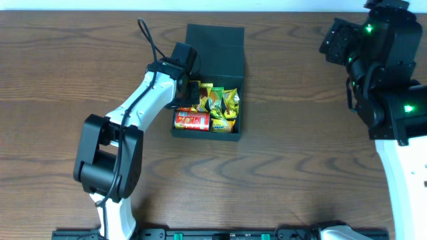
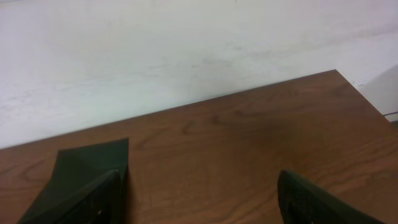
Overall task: Pack container
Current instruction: 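Lift the Julie's packet into the box and release it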
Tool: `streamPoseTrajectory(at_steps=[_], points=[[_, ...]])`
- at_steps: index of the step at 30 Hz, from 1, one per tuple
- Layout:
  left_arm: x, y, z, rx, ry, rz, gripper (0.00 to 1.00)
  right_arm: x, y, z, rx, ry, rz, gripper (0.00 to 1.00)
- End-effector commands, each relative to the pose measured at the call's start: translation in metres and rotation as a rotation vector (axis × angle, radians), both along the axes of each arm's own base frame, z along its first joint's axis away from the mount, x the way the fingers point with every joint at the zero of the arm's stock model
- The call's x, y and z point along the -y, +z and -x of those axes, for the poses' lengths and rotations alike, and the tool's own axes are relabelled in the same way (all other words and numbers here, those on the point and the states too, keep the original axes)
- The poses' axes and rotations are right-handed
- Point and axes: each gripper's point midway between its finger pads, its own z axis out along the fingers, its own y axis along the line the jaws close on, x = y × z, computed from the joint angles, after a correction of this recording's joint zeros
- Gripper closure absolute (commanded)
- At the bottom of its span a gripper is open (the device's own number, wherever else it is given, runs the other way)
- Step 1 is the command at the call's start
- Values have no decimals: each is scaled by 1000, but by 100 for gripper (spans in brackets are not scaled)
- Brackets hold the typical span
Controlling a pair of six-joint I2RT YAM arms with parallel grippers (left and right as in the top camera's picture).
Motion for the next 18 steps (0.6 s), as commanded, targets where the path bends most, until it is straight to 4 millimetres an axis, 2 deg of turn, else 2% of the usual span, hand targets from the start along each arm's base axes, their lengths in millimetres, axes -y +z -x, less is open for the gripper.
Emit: streamPoseTrajectory(at_steps=[1,2,4,5,8,11,18], points=[[-2,-2,-3,0,22,-4,94,5,1,0,0,-14,14,20],[-1,-2,-4,2,24,-3,88,5,1,0,0,-14,14,20],[-1,-2,-4,4,23,-2,50,5,1,0,0,-13,14,20],[-1,-2,-4,4,23,-2,43,5,1,1,-2,-13,15,20],[-1,0,-5,7,23,0,37,5,1,1,-4,-13,14,20],[3,10,-11,25,20,15,39,5,0,1,-3,-14,12,20],[26,75,-38,111,-27,111,42,4,0,1,-6,-9,9,21]])
